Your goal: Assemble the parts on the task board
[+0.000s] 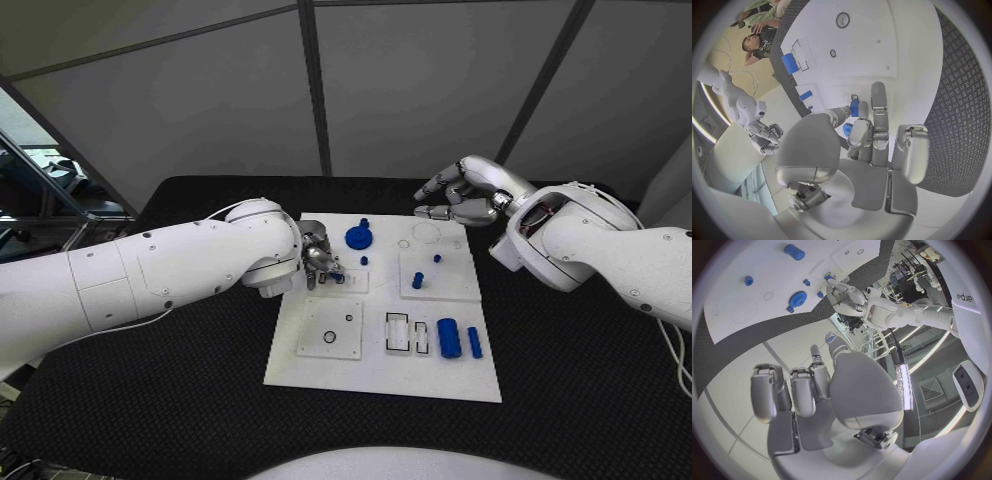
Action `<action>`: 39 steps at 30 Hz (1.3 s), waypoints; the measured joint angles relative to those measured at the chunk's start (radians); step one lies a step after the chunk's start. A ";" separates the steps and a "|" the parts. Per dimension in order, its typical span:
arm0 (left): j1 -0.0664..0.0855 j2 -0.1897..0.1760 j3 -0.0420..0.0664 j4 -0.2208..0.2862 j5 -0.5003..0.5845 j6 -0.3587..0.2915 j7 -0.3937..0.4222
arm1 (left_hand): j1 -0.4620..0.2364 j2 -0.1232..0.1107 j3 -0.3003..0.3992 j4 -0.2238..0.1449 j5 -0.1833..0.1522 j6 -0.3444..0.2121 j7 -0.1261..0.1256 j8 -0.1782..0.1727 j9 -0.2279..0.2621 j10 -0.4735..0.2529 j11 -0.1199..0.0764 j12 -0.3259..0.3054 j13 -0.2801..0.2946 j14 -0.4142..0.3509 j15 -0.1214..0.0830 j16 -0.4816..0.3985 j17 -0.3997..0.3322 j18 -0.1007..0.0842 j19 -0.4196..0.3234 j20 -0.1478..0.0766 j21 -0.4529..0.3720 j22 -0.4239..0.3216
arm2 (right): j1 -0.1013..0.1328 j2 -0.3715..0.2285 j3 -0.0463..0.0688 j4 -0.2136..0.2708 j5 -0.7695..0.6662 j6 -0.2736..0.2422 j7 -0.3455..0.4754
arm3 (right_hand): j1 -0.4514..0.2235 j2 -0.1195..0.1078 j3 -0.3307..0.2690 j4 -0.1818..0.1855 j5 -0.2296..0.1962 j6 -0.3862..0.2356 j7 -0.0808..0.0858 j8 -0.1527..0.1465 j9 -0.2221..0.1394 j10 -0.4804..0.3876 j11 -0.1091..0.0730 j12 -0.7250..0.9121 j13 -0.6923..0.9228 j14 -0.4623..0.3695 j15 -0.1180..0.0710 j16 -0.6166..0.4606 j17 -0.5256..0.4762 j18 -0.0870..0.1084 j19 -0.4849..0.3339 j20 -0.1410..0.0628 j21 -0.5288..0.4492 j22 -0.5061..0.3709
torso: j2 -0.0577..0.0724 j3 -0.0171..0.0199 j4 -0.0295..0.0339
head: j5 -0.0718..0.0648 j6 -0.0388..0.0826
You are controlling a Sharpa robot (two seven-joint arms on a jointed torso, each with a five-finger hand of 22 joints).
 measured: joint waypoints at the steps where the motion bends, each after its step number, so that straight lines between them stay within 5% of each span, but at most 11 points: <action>1: 0.000 0.000 0.000 0.002 0.000 0.000 0.000 | 0.000 0.000 0.000 0.000 0.000 0.000 0.000 0.000 0.000 0.000 0.000 0.000 0.000 0.000 0.000 0.000 0.000 0.000 0.000 0.000 0.000 0.000 | 0.000 0.000 0.000 0.000 0.000 0.000 0.000 | 0.000 0.000 0.000 0.000 0.000 0.000 0.000 0.000 0.000 0.000 0.000 0.000 0.000 0.000 0.000 0.000 0.000 0.000 0.000 0.000 0.000 0.000 | 0.000 0.0000 0.0000 | 0.000 -0.001; 28: -0.002 0.003 -0.004 0.011 -0.005 0.015 -0.003 | -0.011 0.000 0.001 -0.001 -0.001 -0.002 -0.002 0.002 0.004 0.000 0.000 0.000 0.000 0.000 0.000 0.000 0.001 0.000 0.000 0.000 0.000 0.000 | 0.000 0.002 0.000 0.000 0.000 0.002 -0.001 | 0.000 0.000 0.003 0.003 0.000 0.000 0.000 0.000 0.000 0.000 0.000 0.000 0.000 0.000 0.000 0.000 0.000 0.000 0.000 0.000 0.000 0.000 | 0.000 0.0001 0.0004 | 0.001 -0.004; 39: -0.001 0.015 -0.003 -0.006 -0.006 0.026 -0.013 | -0.106 -0.010 0.066 -0.075 -0.005 0.020 -0.016 0.010 0.009 0.007 -0.004 0.010 0.005 0.004 -0.004 -0.004 0.005 0.000 0.000 0.000 0.000 0.000 | 0.000 0.000 0.000 0.001 0.000 0.001 -0.001 | 0.000 0.000 0.003 0.002 0.000 0.000 0.000 0.000 0.000 0.000 0.000 0.000 0.000 0.000 0.000 0.000 0.000 0.000 0.000 0.000 0.000 0.000 | 0.000 0.0004 -0.0006 | 0.000 -0.007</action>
